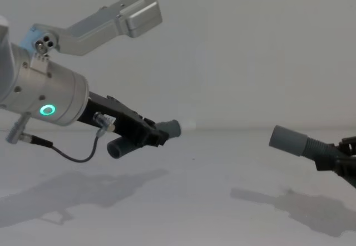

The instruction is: Use both hands to pick up one end of the pipe from the table, align the ends, and insert them.

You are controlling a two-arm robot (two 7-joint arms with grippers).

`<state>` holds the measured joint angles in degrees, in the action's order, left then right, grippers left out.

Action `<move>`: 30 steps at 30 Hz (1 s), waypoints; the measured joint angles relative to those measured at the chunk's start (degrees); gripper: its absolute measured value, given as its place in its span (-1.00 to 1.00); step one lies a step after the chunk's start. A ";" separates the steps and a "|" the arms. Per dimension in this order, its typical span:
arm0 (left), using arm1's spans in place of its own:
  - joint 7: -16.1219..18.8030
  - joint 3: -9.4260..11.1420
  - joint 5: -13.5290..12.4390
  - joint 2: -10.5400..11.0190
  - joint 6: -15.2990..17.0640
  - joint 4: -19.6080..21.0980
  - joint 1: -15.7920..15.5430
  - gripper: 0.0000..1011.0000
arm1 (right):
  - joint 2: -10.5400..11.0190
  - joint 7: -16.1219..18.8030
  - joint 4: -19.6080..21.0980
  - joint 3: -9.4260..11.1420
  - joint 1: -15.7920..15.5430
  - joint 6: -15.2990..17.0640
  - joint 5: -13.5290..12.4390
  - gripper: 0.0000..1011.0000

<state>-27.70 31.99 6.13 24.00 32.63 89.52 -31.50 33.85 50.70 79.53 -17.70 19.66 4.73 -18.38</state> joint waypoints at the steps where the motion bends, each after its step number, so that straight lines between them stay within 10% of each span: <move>1: -0.42 0.15 0.03 0.28 -0.20 0.01 -0.08 -0.30 | 0.15 0.23 -0.02 -0.11 0.00 -0.13 -0.04 -0.44; 30: -12.67 3.87 2.06 7.37 -11.81 0.76 -1.93 -0.30 | 1.79 3.37 0.78 -4.91 1.95 0.58 1.39 -0.44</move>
<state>-40.37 35.85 8.19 31.36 20.82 90.28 -33.43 35.64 54.07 80.31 -22.61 21.61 5.30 -16.99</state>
